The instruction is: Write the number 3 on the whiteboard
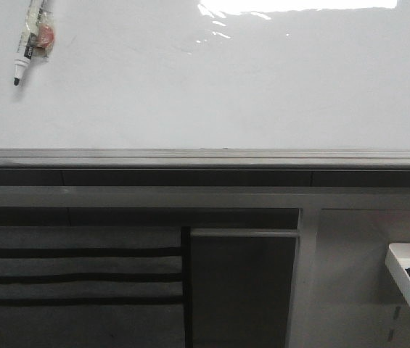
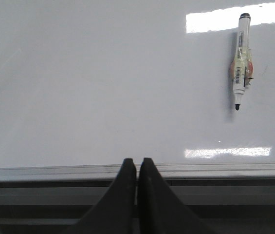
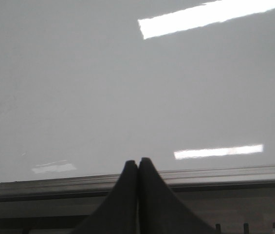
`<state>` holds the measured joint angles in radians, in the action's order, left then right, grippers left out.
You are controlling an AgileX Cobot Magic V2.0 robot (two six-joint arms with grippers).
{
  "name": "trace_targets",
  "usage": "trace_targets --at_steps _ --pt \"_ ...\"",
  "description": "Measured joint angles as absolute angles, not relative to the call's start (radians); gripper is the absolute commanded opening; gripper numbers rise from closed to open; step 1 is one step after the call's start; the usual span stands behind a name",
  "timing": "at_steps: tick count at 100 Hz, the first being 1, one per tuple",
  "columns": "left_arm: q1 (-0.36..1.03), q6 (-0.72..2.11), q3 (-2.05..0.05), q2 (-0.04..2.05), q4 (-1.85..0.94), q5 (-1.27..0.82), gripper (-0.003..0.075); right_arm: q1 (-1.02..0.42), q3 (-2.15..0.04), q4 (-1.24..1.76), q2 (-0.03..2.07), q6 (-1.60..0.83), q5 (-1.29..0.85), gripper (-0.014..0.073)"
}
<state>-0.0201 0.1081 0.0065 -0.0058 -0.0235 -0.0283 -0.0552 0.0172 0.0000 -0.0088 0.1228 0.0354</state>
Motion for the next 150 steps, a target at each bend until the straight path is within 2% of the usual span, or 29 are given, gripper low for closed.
trace_targets --at_steps 92,116,150 --pt "-0.020 0.108 0.007 -0.006 -0.024 -0.028 -0.0018 -0.055 0.017 0.000 -0.009 0.123 0.035 -0.0074" --pt "-0.020 0.108 0.007 -0.006 -0.024 -0.028 -0.0018 -0.055 0.017 -0.124 -0.009 0.123 0.035 -0.0074" --pt "-0.020 0.108 0.002 -0.006 -0.088 0.000 -0.0018 -0.055 0.012 -0.122 -0.009 0.123 0.010 -0.0074"
